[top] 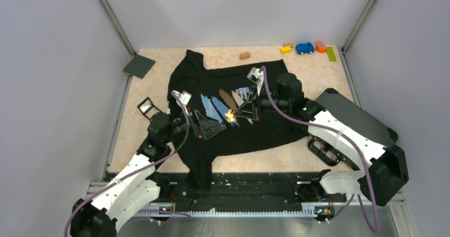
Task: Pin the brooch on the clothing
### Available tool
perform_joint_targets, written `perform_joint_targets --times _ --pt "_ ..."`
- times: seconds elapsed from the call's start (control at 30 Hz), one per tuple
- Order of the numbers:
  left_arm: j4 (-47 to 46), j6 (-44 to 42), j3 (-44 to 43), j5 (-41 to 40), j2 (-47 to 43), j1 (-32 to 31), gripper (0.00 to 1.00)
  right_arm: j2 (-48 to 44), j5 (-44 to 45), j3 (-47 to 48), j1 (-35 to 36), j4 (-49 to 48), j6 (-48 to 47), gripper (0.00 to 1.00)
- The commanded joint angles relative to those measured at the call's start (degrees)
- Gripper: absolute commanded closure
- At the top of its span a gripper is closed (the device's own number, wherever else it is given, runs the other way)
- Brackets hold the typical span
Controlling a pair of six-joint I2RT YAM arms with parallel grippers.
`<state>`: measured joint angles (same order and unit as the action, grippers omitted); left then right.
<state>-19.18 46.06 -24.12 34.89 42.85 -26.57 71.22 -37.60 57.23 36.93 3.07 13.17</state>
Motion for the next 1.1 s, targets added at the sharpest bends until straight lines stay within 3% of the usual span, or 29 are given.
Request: perform_joint_targets --times 0.0,0.1,0.27,0.47,0.67,0.73,0.83,0.9,1.07 --pt "-0.52 -2.41 -2.82 9.69 1.68 -0.06 0.15 1.09 -11.62 2.31 -0.28 2.77 -2.26 1.00" --pt "-4.00 -0.13 -2.61 12.45 3.94 -0.04 0.24 2.09 -12.21 2.72 0.17 3.83 -2.96 1.00" --pt "-3.98 -0.61 -3.84 15.43 7.09 -0.06 0.53 1.95 -12.58 3.36 1.62 4.74 -4.44 1.00" --pt "-6.59 1.17 -2.91 15.30 7.29 -0.13 0.60 2.64 -12.87 4.21 2.11 6.37 -5.86 1.00" --pt "-9.42 2.83 -2.28 15.59 8.43 -0.85 0.57 3.48 -12.80 4.85 3.30 7.28 -6.85 1.00" --pt "-10.12 2.98 -2.04 15.34 8.64 -1.17 0.64 3.66 -12.53 4.94 3.49 7.55 -7.26 1.00" --pt "-10.51 2.98 -1.98 15.40 9.25 -1.44 0.89 3.66 -12.33 4.99 3.59 7.34 -7.29 1.00" --pt "-10.69 2.98 -1.98 15.70 9.71 -1.68 0.98 3.59 -11.79 4.79 3.59 7.01 -7.12 1.00" --pt "-11.26 2.91 -1.60 15.61 9.60 -1.83 1.00 3.05 -9.81 4.20 3.59 5.91 -6.41 1.00"
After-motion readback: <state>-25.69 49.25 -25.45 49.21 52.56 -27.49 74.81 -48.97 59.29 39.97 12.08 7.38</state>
